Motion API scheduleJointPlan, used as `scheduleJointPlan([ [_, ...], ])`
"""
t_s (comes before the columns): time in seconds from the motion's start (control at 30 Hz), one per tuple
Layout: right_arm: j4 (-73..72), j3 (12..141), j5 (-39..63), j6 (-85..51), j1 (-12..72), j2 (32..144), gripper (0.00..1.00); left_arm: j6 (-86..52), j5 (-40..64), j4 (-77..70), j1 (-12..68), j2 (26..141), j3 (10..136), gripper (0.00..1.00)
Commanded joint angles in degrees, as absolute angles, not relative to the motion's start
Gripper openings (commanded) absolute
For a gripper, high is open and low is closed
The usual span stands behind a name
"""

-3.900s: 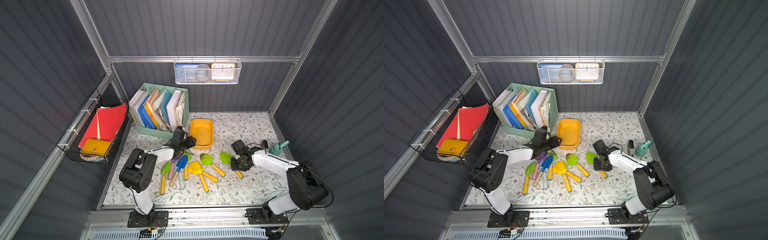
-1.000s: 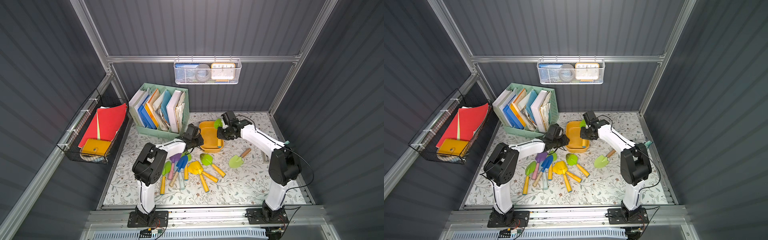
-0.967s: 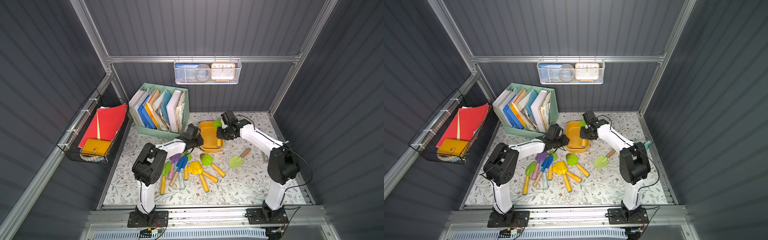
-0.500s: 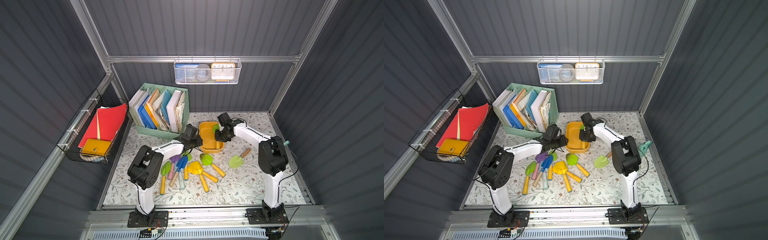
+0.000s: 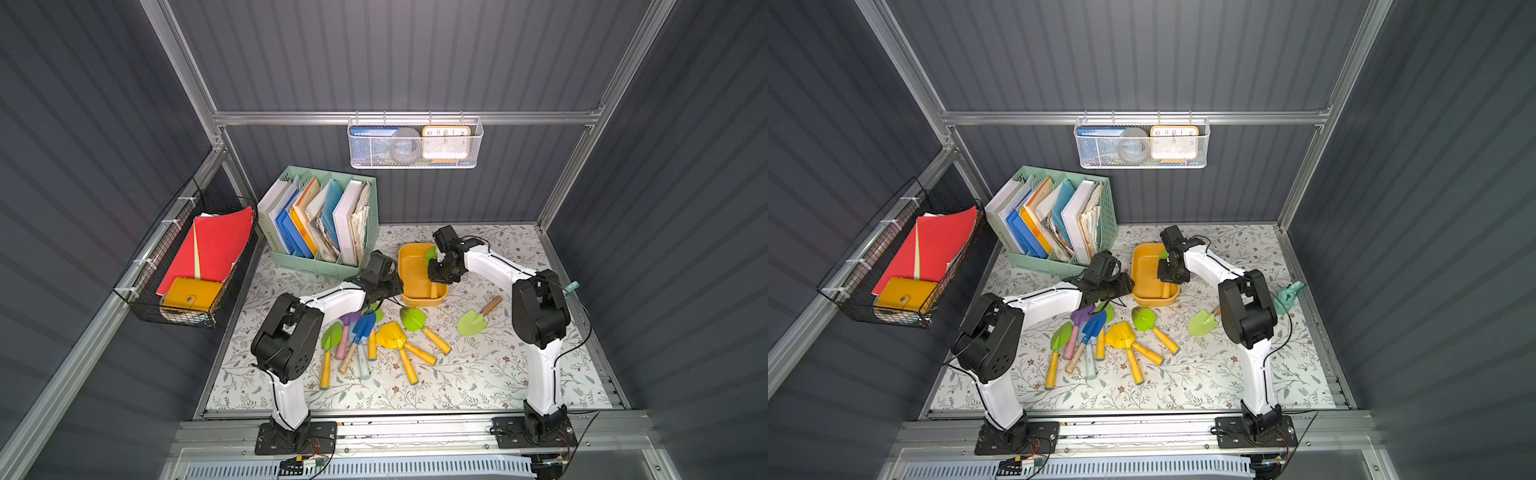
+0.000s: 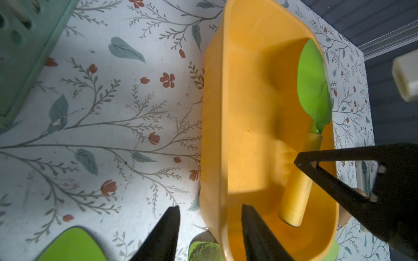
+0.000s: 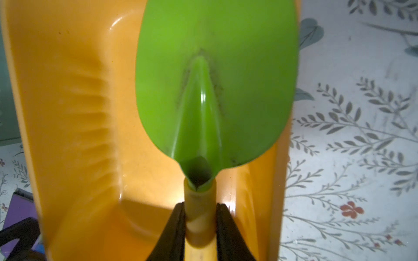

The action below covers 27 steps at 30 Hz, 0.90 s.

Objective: Put the shovel into the storage box
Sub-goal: Place the shovel in the storage box.

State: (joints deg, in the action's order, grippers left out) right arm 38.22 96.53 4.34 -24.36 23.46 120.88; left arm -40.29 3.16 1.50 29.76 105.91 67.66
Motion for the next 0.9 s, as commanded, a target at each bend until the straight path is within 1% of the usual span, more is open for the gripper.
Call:
scheduleJointPlan([
  [0.0, 40.02, 96.9, 4.64, -24.11, 23.44, 120.98, 0.2, -40.62, 2.04, 2.64, 29.88, 103.43, 66.97, 0.5],
  [0.27, 39.55, 95.54, 4.57, -22.98, 24.34, 119.03, 0.2, -40.78, 1.95, 2.74, 29.88, 103.83, 67.19, 0.51],
  [0.63, 39.09, 95.3, 4.35, -23.35, 24.64, 119.76, 0.21, -41.17, 2.11, 2.47, 29.88, 104.41, 67.41, 0.51],
  [0.87, 40.87, 98.06, 3.34, -24.32, 24.41, 122.67, 0.32, -41.15, 2.11, 2.89, 29.88, 104.52, 67.41, 0.51],
])
